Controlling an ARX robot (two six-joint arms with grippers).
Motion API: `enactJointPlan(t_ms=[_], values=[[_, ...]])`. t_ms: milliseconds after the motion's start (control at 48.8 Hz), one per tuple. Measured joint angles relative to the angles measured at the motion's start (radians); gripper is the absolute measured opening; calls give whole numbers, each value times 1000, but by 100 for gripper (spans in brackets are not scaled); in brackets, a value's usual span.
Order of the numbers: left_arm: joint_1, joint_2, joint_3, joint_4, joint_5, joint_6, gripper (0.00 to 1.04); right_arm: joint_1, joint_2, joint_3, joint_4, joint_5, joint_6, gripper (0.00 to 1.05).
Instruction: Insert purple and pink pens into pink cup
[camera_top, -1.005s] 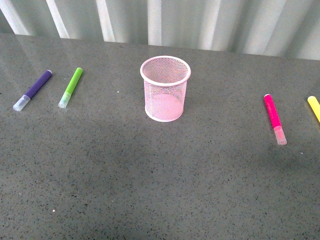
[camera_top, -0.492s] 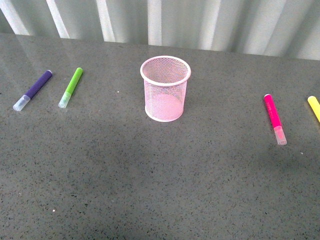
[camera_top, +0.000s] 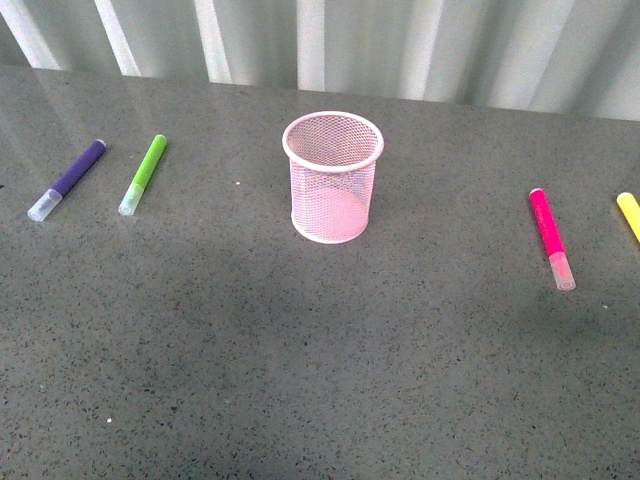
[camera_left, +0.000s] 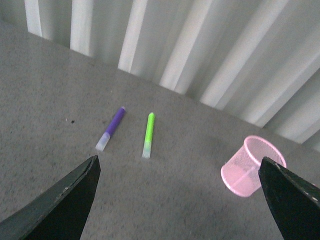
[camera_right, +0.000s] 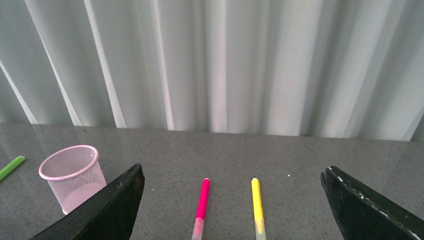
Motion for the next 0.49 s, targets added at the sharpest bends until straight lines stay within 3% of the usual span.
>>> enactJointPlan(t_ms=[103, 205, 267, 492], values=[[68, 335, 116, 256, 110, -24, 98, 0, 0, 0, 0, 1, 0, 98], [87, 602, 261, 350, 194, 3, 98, 0, 0, 0, 0, 1, 0, 98], [93, 771, 380, 320, 248, 37, 98, 0, 0, 0, 0, 1, 0, 98], [108, 1231, 777, 157, 304, 248, 98, 0, 0, 0, 0, 1, 0, 98]])
